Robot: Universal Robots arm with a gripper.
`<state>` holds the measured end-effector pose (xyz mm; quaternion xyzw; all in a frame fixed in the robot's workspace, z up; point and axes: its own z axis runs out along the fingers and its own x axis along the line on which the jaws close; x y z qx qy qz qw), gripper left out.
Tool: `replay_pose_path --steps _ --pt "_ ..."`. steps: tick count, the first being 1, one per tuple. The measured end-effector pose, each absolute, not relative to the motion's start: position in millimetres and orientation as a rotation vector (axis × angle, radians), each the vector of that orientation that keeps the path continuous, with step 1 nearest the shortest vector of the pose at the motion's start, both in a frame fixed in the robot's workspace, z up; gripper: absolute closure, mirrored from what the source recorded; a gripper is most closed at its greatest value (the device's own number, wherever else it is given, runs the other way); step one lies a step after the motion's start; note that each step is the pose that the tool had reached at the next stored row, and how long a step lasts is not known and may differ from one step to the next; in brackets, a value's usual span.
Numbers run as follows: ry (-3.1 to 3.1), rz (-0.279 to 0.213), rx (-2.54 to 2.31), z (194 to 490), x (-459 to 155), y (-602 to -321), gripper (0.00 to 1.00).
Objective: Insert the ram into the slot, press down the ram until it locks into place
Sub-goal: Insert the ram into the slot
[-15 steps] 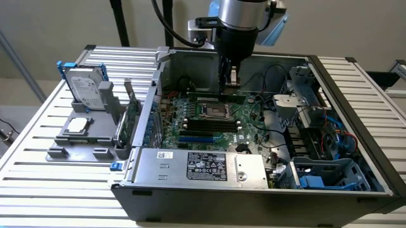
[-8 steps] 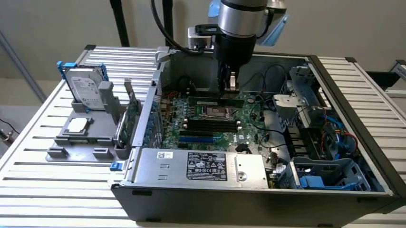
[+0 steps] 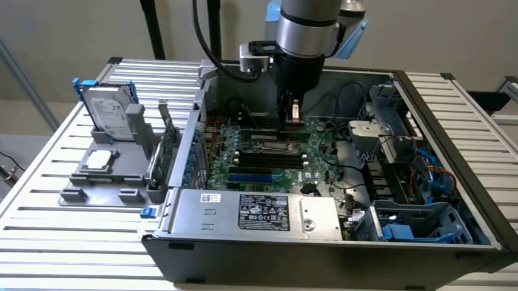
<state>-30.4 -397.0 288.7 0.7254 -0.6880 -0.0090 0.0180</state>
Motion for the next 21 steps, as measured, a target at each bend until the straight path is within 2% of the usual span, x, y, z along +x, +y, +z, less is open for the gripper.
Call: replay_pose_path --steps 21 --pt "-2.125 -0.028 2.264 253 -31 -397 0.87"
